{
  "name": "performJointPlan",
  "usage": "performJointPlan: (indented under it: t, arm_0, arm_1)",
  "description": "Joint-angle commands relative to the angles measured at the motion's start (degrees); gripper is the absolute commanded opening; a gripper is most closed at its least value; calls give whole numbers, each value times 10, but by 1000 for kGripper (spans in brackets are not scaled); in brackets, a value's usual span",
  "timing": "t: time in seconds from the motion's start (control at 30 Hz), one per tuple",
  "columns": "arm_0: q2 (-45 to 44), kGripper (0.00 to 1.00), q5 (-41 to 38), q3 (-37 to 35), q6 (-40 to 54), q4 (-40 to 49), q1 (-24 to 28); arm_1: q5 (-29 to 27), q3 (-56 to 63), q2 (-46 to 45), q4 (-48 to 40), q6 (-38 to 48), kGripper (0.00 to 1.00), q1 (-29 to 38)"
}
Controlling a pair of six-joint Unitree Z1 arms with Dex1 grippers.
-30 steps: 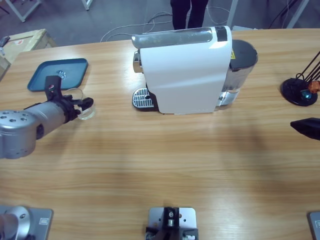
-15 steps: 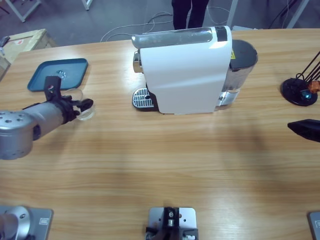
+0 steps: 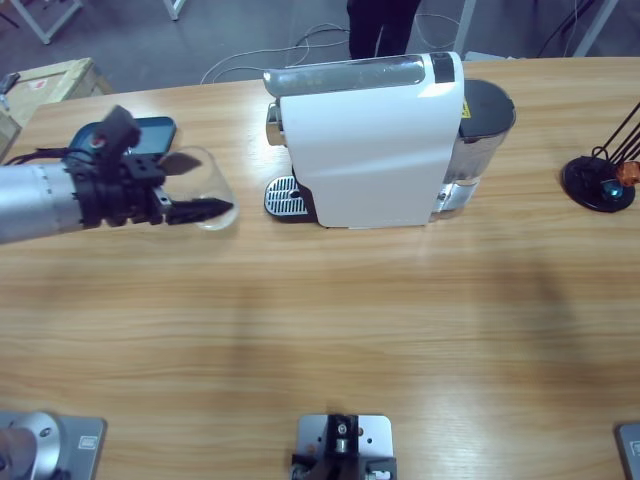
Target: Pour coffee
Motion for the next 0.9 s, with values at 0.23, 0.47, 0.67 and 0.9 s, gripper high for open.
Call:
performJointPlan:
  t: [0.23, 0.47, 0.67, 0.9]
  arm_0:
    - [221, 0, -94, -141, 106, 9, 37]
    - [260, 0, -109, -161, 97, 9, 13]
    - [268, 0, -103, -174, 92, 12, 7]
    - [277, 0, -93, -196, 92, 35, -4]
  arm_1:
    - [-14, -12, 3, 13, -16, 1000, -9]
    - [-24, -9, 17, -4, -16, 1000, -13]
    - [-25, -8, 20, -13, -16, 1000, -30]
    - [-26, -4, 9, -12, -21, 1000, -31]
